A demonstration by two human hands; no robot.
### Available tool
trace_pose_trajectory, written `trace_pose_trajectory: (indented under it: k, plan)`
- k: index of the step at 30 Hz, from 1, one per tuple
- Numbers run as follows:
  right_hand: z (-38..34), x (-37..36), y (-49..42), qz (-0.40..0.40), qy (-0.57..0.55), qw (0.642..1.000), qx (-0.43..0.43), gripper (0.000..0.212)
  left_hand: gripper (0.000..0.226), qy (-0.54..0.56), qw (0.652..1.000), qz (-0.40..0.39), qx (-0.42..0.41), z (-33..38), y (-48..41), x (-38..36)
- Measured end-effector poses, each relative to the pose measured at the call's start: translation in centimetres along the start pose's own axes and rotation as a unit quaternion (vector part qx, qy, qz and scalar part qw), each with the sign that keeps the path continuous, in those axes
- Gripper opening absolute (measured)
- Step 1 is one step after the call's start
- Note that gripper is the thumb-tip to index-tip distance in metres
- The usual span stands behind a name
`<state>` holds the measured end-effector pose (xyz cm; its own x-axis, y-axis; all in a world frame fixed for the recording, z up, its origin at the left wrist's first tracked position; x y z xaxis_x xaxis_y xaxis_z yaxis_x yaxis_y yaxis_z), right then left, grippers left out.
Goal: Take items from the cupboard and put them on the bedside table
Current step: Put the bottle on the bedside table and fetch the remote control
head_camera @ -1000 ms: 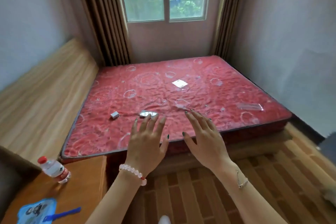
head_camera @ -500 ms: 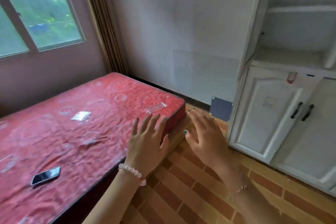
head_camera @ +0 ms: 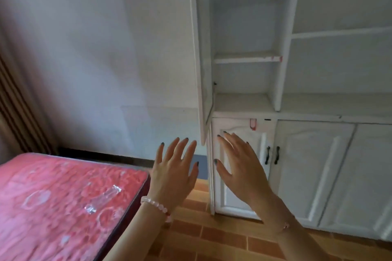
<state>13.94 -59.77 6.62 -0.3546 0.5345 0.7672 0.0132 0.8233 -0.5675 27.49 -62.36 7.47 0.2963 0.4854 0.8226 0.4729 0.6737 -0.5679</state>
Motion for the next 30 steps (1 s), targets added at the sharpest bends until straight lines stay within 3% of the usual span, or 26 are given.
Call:
trace_pose_trajectory:
  k: [9,13,23,30]
  plan:
    - [9.7,2.8,-4.8,0.026,0.077,0.995,-0.056,0.062,0.061,0.041,0.997,0.006,-0.064,3.7,-10.4,-5.1]
    - [12.6,3.8,-8.0,0.050,0.073,0.995,-0.048,0.058,0.054,0.031,0.996,0.036,-0.074,4.6,-14.5,-5.7]
    - [16.7,5.9,-19.4,0.085,0.034,0.994,0.068,0.058,0.048,-0.067,0.985,0.149,-0.060,5.6,-25.3,-2.8]
    - [13.7,9.9,-28.9,0.132,-0.004,0.972,0.194,0.058,0.045,-0.160,0.963,0.218,-0.018,3.6,-31.2,3.8]
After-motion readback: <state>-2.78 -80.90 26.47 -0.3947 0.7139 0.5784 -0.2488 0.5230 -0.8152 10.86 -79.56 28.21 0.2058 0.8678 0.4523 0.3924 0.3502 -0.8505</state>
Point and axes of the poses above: each hand's wrist, its own y-axis away from the middle knuckle, its own x-axis out of the back of the hand, z = x × y, the point moved 9 cm from there along -y, towards the middle knuckle
